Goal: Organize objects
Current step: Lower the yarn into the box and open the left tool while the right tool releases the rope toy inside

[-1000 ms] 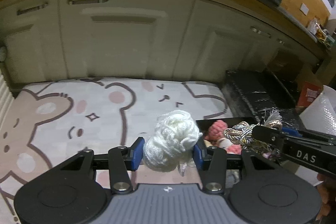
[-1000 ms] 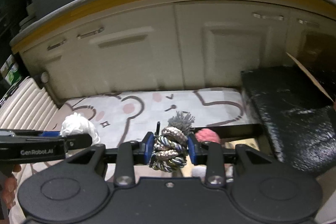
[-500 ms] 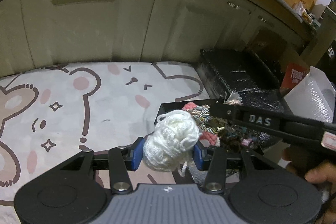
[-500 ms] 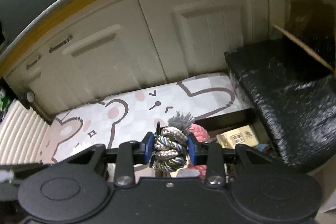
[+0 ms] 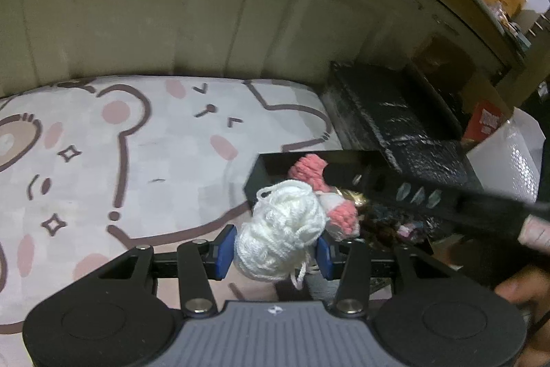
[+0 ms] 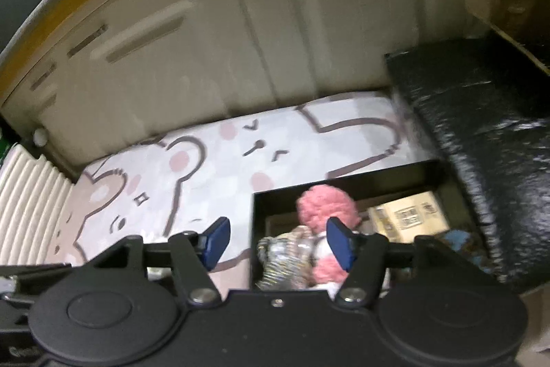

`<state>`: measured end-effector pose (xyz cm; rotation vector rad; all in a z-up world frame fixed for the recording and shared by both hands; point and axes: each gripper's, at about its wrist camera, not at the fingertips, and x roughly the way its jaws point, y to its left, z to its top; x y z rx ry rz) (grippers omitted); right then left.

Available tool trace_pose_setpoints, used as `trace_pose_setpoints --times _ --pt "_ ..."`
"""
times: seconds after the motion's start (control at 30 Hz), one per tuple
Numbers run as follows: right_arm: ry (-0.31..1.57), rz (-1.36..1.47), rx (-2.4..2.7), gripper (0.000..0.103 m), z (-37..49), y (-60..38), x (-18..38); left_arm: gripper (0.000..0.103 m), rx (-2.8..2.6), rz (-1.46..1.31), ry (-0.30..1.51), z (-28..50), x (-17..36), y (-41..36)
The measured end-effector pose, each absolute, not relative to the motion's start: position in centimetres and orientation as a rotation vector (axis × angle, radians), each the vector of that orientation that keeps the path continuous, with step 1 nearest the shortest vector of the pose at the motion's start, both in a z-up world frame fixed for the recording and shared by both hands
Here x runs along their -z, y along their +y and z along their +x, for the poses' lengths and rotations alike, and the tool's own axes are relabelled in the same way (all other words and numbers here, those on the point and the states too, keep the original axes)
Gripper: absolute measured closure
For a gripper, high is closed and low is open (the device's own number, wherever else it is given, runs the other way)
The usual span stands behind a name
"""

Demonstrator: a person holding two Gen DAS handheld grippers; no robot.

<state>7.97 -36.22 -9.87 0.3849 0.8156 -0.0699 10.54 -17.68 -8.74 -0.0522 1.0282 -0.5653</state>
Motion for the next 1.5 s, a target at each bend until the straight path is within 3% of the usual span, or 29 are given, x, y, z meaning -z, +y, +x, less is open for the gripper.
trace_pose_setpoints --times 0.37,0.43,0.47,0.53,0.8,1.1,1.33,1.5 --pt "0.761 0.543 0.205 0.05 4.5 -41.6 8.9 0.054 0.723 -0.097 1.028 9.1 9.8 -23.1" --pt "0.748 0.561 0.234 0.05 4.0 -42.4 8.7 0.048 0.724 -0.098 1.019 8.9 10.1 -23.8" --pt "0.744 0.567 0.242 0.05 3.8 -42.7 8.7 0.038 0.724 -0.103 1.017 8.9 10.3 -24.1" --pt "0.746 0.571 0.248 0.05 3.6 -43.0 8.7 0.029 0.724 -0.093 1.027 8.9 10.6 -24.5" --pt "0.768 0.553 0.262 0.049 3.5 -43.1 8.9 0.029 0.692 -0.058 1.033 9.1 10.3 -24.0" --pt "0.777 0.497 0.247 0.043 3.0 -42.4 8.3 0.029 0.662 -0.032 1.021 8.7 9.3 -23.3" --pt "0.77 0.446 0.237 0.03 1.9 -41.4 6.9 0.029 0.624 -0.02 0.997 8.4 7.8 -22.0" --pt "0.756 0.411 0.227 0.021 0.9 -40.7 5.6 0.019 0.581 0.002 0.962 7.8 6.3 -20.5"
